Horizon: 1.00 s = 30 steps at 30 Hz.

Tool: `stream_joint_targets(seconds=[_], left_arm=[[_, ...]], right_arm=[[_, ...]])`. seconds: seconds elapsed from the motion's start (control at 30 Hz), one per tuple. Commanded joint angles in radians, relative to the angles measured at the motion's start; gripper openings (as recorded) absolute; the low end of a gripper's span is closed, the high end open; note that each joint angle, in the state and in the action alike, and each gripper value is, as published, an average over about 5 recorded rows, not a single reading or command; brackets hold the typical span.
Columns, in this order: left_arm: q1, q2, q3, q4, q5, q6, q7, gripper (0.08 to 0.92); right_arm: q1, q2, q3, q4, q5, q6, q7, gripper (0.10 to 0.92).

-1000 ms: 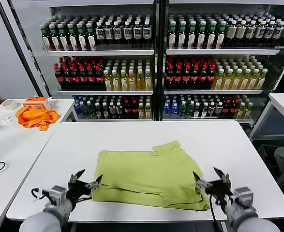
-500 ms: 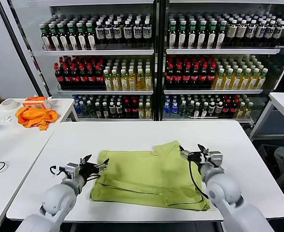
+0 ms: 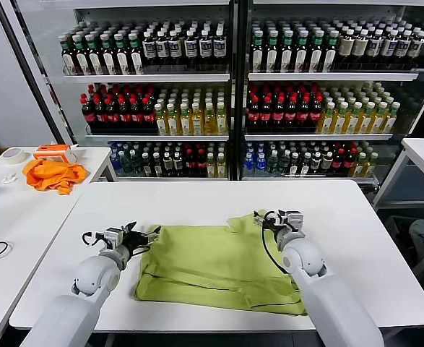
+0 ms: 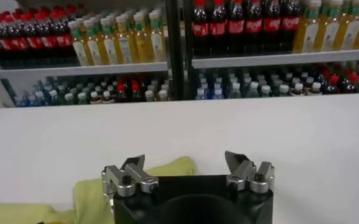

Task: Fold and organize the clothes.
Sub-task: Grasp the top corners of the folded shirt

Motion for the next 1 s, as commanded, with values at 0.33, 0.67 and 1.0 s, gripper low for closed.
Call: stream_joint_targets(seconds=[0.33,0.67,1.0], left_arm=[[-0.015,-0.018,0.025,0.059,0.009,-0.013,0.038,0.818],[0.004,-0.028,0.023,0.05,0.006,-0.027,0.051,0.568],[0.004,-0.013,0.011,0.006,-0.071,-0.057,0.04,0.273]], right_arm=[[0.035,0.046,-0.027,-0.101,0.021,0.004,0.002,0.655],[0.039,0.047,-0.028,-0.111,0.017,0.016,-0.007,0.369],[0.022,0.019,-0.018,-0.015,0.0,0.061,0.004,0.111]])
